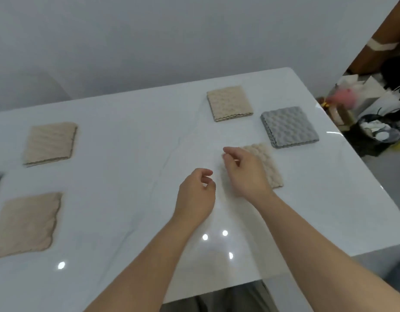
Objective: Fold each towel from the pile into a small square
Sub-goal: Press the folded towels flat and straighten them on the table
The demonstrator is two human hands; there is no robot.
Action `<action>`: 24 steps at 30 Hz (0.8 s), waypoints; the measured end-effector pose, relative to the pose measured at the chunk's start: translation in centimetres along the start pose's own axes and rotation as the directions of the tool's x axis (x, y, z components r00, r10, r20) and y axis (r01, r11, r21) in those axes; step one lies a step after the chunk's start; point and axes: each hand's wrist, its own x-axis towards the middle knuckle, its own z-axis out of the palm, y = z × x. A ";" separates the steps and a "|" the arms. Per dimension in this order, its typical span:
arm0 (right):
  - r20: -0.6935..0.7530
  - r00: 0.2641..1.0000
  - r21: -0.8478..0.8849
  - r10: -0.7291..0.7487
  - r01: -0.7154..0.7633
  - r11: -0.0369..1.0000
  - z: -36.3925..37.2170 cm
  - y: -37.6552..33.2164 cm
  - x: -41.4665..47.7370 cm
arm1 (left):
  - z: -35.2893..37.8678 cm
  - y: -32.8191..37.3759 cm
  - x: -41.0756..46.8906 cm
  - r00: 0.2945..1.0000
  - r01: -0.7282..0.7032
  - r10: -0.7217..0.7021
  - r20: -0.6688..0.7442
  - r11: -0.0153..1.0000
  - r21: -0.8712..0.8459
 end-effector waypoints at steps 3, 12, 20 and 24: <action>0.047 0.993 -0.155 0.104 -0.096 0.983 -4.2 -0.2 -1.7 | 0.0 1.8 -2.2 0.982 0.096 -0.109 0.154 0.991 0.088; 0.133 0.949 -0.416 0.286 -0.209 0.885 -11.0 4.5 0.4 | 2.9 4.3 -1.1 0.936 0.178 -0.252 0.244 0.941 0.288; 0.290 0.900 -0.435 0.325 -0.178 0.883 -11.0 8.0 3.9 | 8.9 6.4 3.1 0.896 0.434 -0.445 0.003 0.876 0.211; 0.369 0.893 -0.395 0.257 -0.100 0.913 -11.2 9.0 4.2 | 9.9 5.8 3.6 0.896 0.443 -0.439 -0.065 0.876 0.194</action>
